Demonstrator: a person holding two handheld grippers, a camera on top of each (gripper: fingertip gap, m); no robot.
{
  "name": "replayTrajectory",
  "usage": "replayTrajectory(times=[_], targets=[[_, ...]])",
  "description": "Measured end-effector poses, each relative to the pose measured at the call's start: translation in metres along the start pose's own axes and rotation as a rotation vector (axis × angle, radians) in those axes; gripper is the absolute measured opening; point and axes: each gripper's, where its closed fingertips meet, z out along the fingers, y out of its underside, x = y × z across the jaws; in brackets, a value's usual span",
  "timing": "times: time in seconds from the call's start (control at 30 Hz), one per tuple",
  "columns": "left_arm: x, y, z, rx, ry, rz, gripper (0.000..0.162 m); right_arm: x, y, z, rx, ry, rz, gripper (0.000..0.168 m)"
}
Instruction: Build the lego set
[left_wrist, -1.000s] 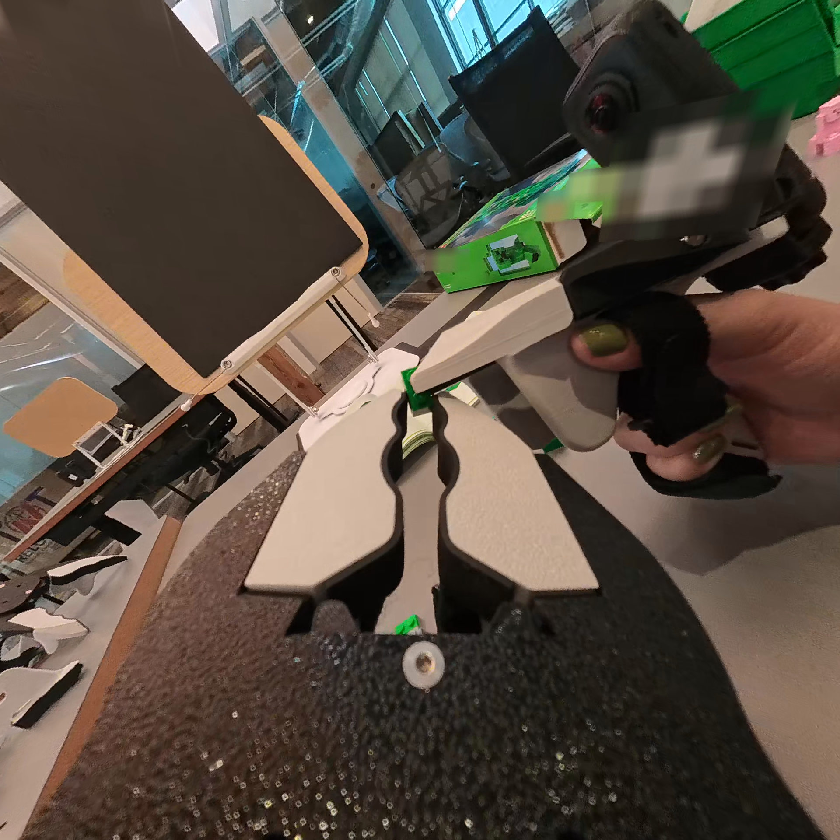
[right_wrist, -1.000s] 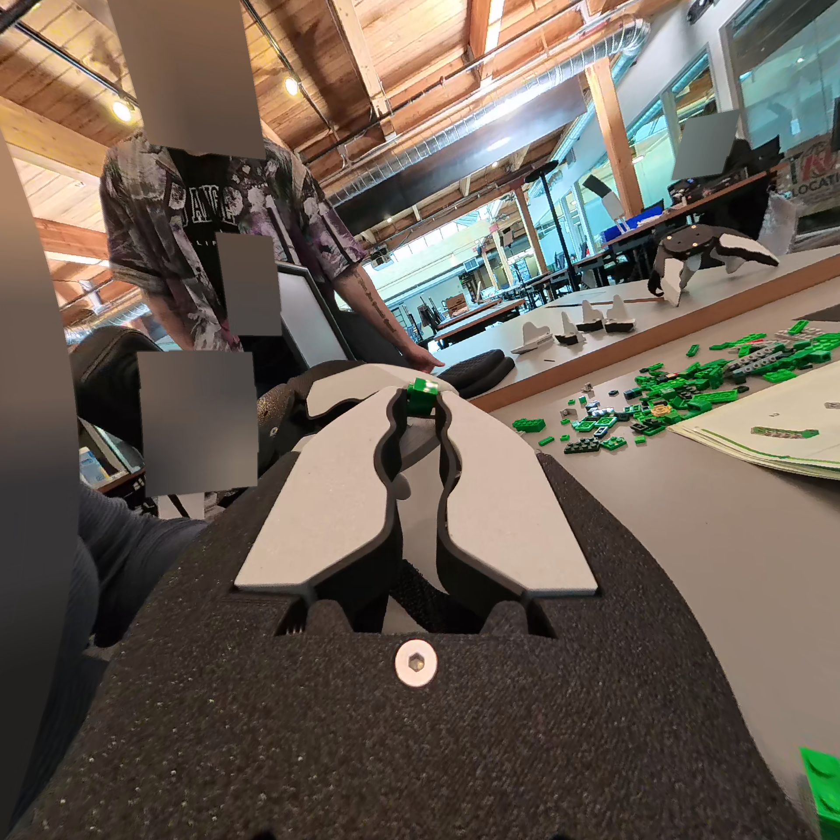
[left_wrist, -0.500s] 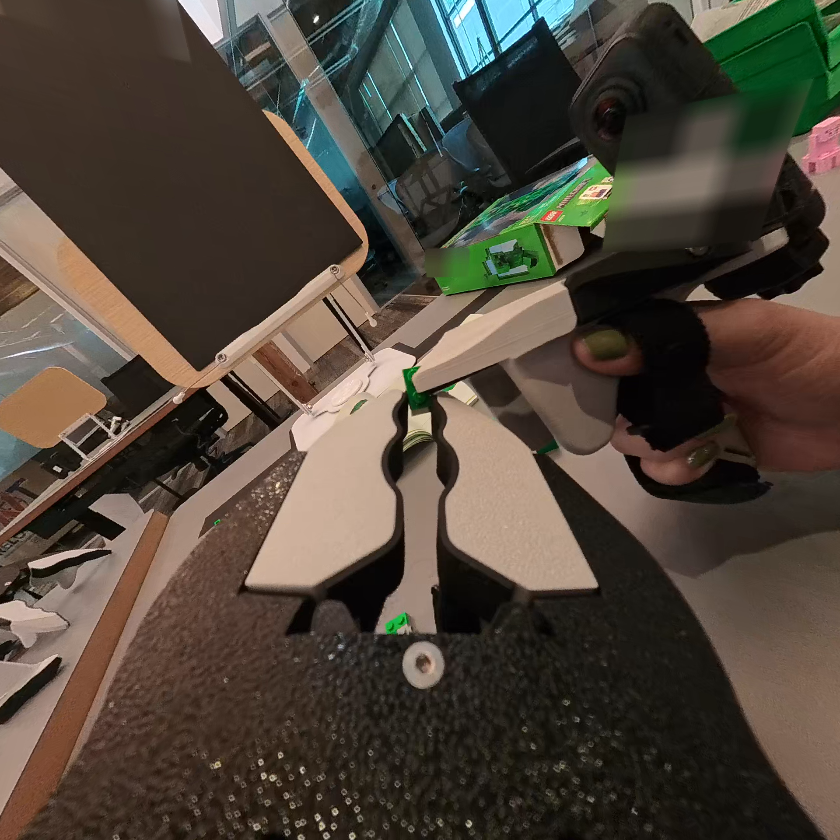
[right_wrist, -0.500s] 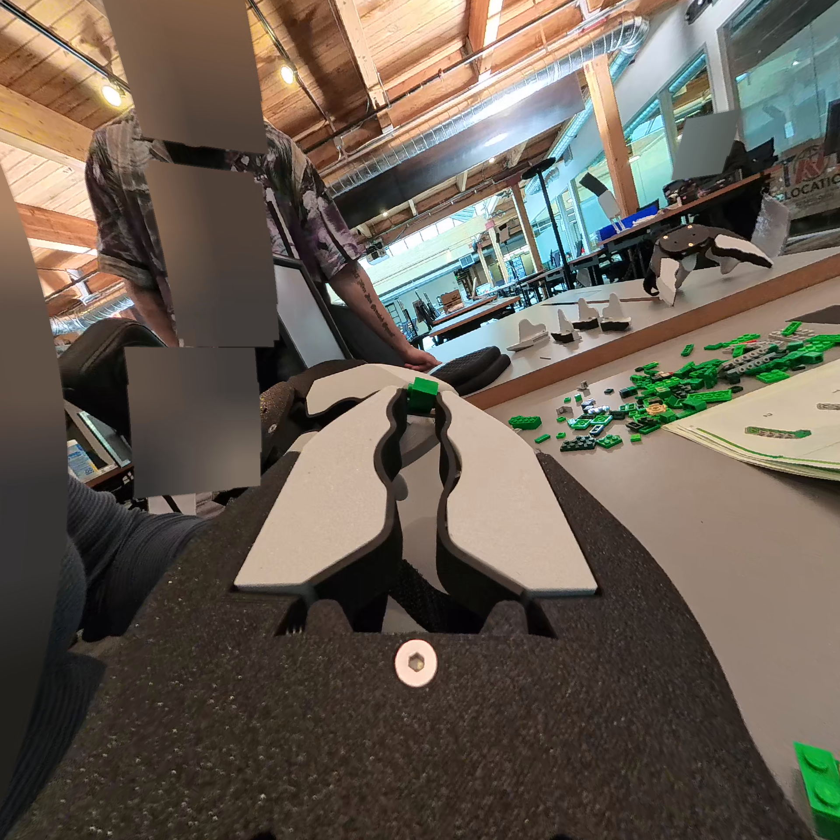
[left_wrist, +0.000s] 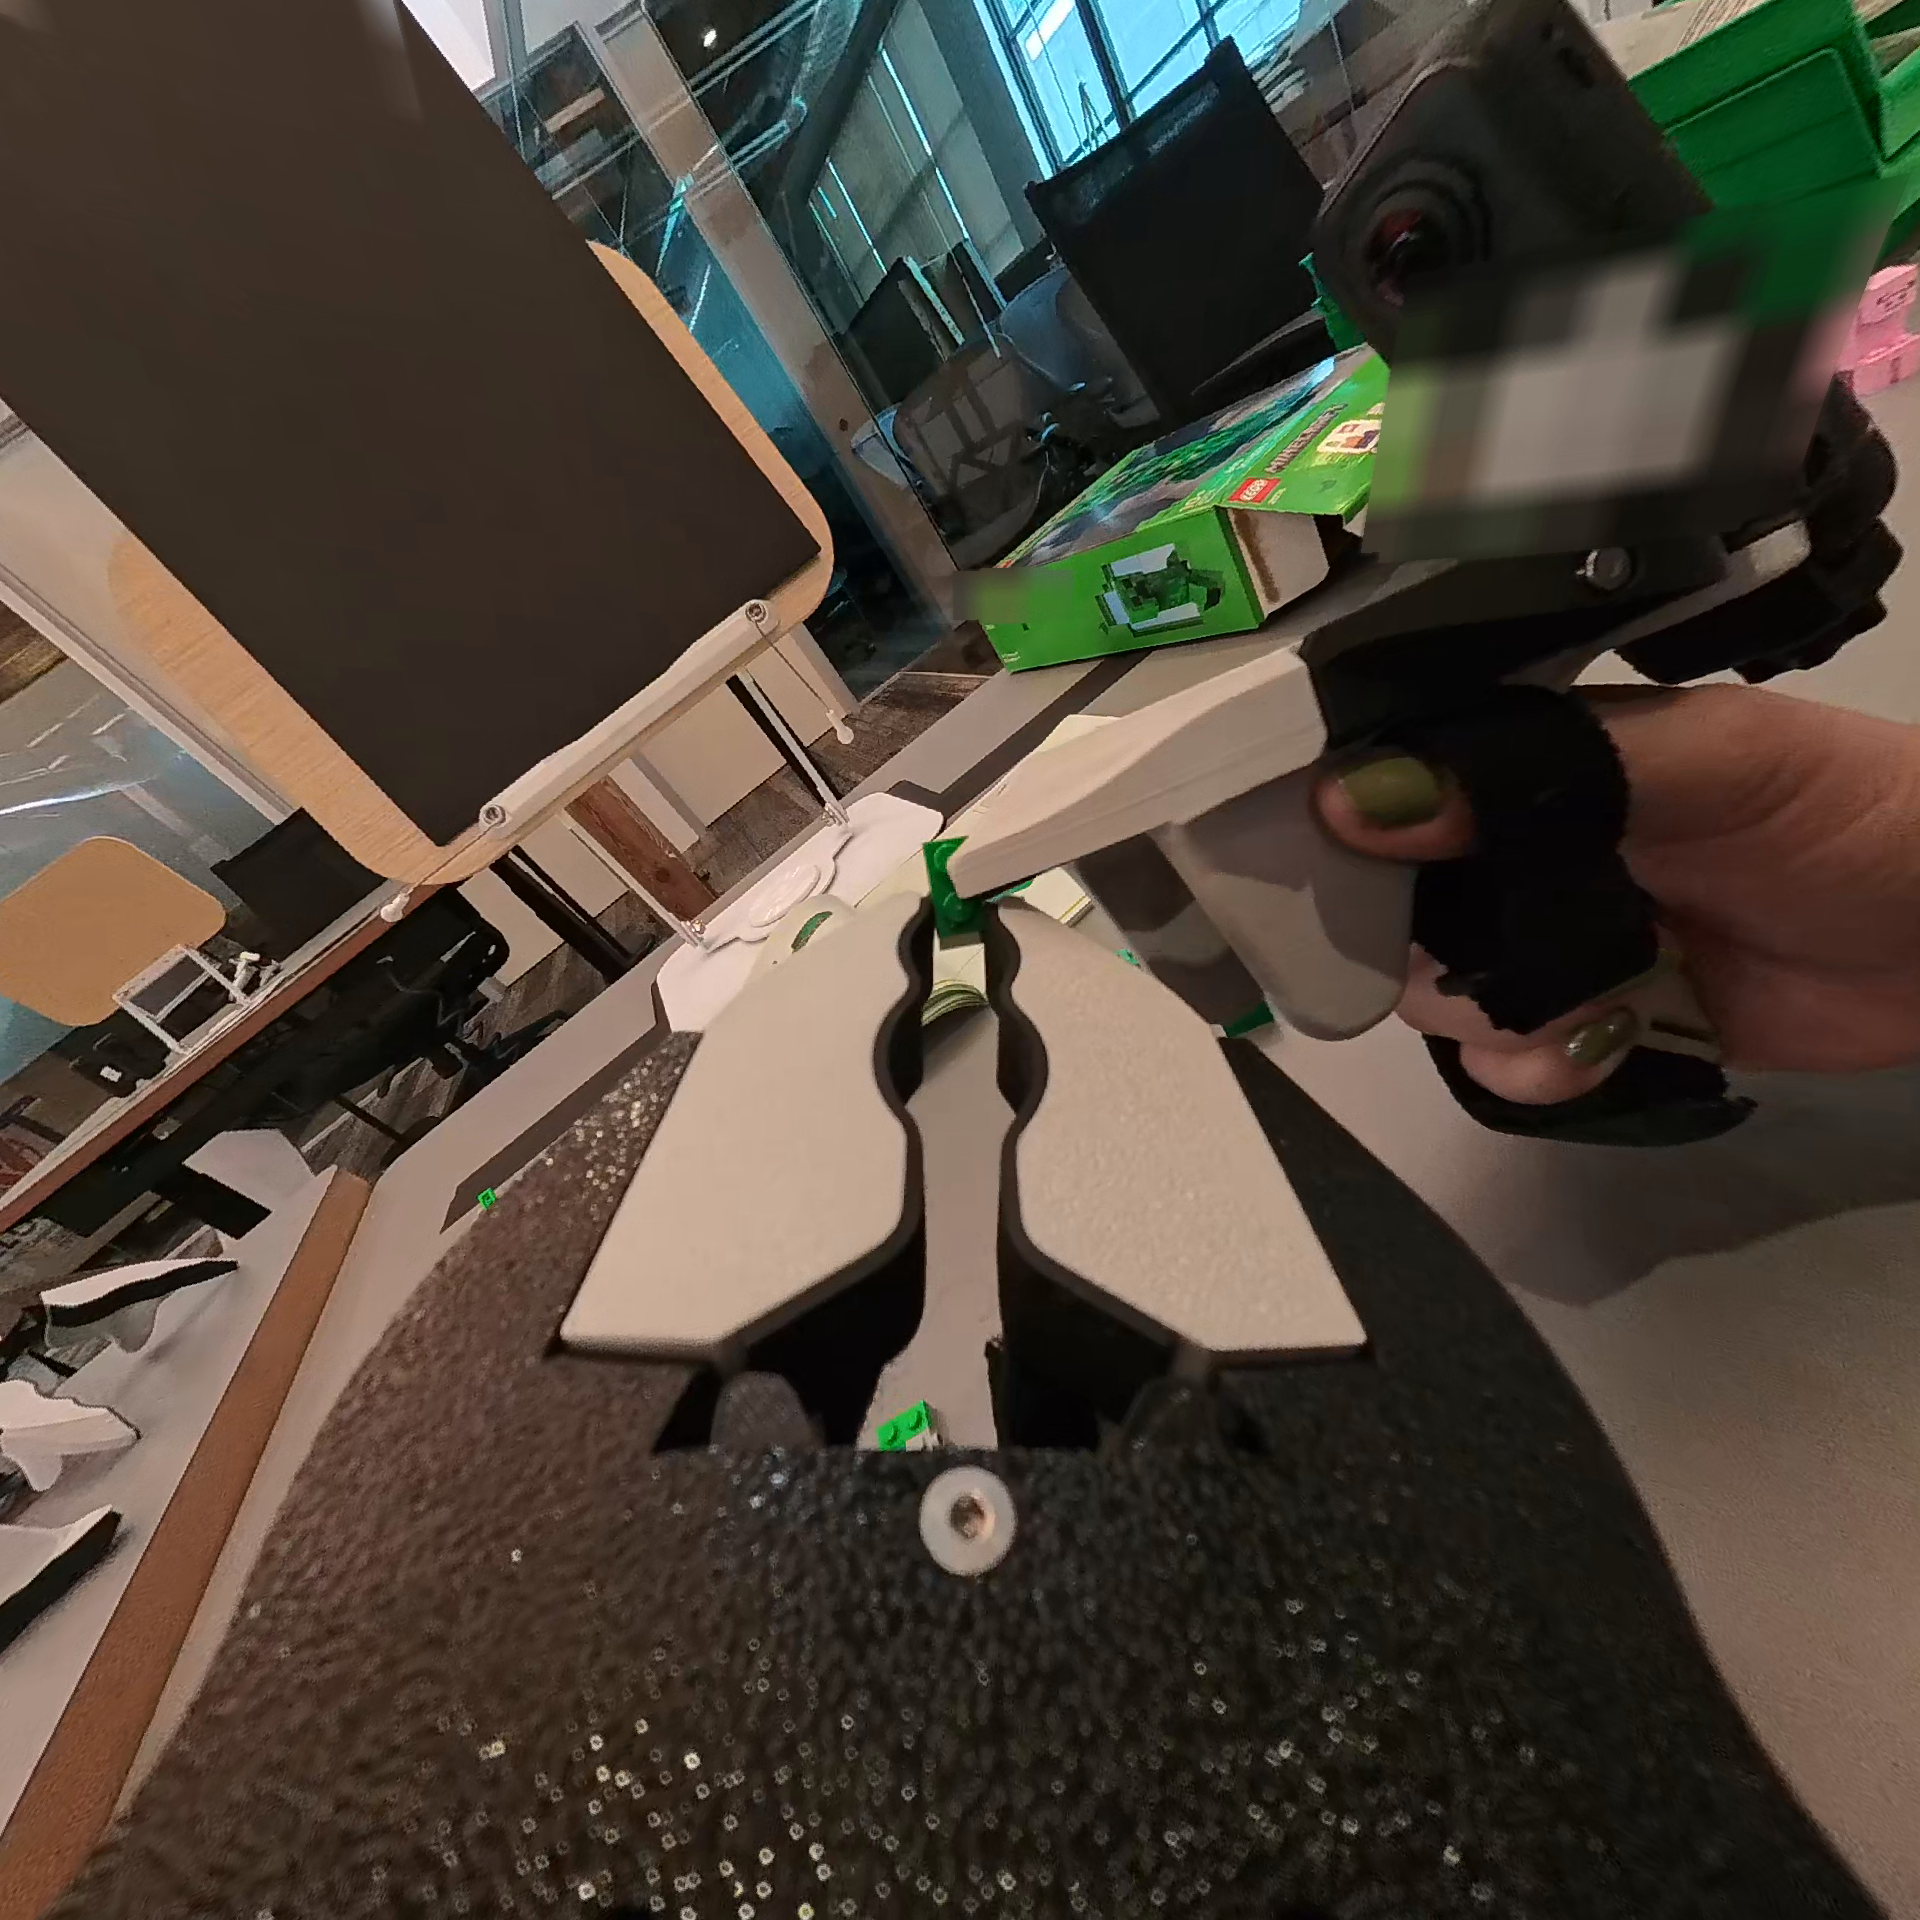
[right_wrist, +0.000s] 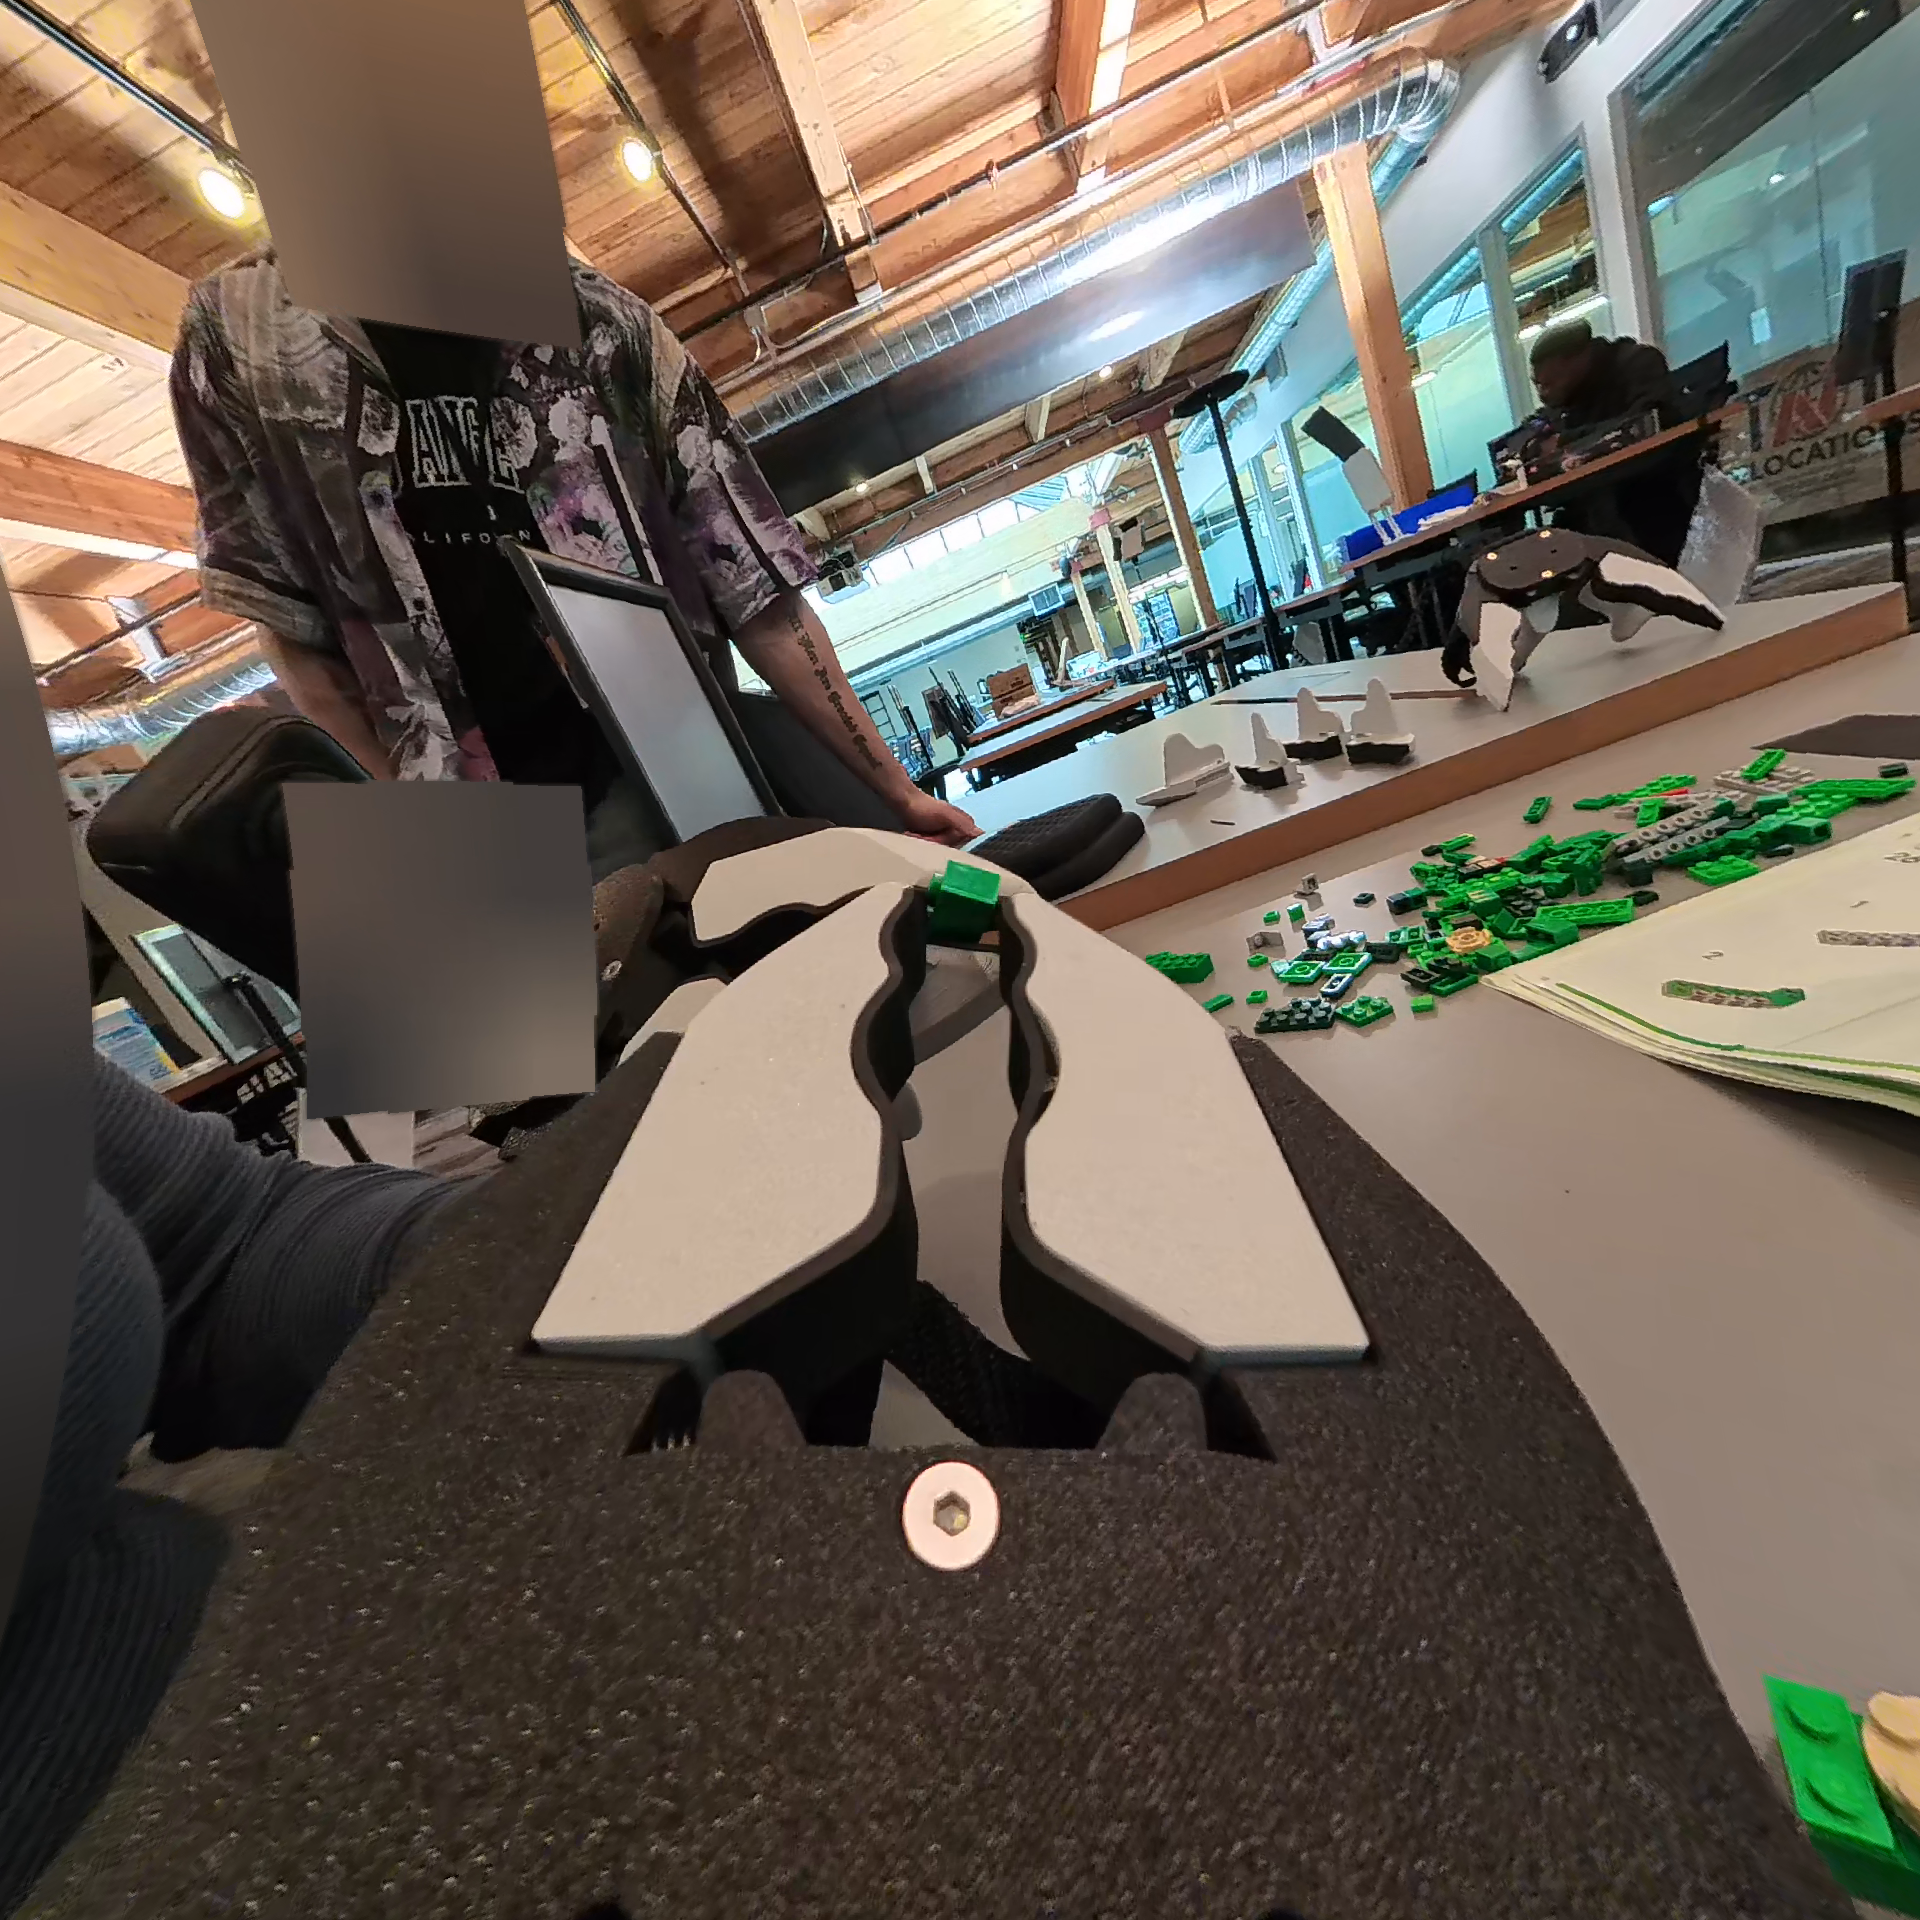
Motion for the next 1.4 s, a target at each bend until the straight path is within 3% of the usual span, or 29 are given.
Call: replayTrajectory(times=[0.47,0.93,1.2,1.4], targets=[[-0.008,0.002,0.0,0.0,-0.015,-0.031,0.008,0.003,-0.011,-0.005,0.053,0.064,-0.102,0.029],[-0.019,0.015,-0.005,-0.033,-0.027,-0.101,0.008,0.03,-0.036,-0.03,0.142,0.336,-0.316,0.04],[-0.041,0.052,-0.027,-0.199,-0.002,-0.205,0.008,0.043,-0.025,-0.033,0.074,0.417,-0.42,0.039],[-0.053,0.099,-0.049,-0.414,0.063,-0.365,0.008,0.048,0.0,-0.023,-0.043,0.421,-0.488,0.039]])
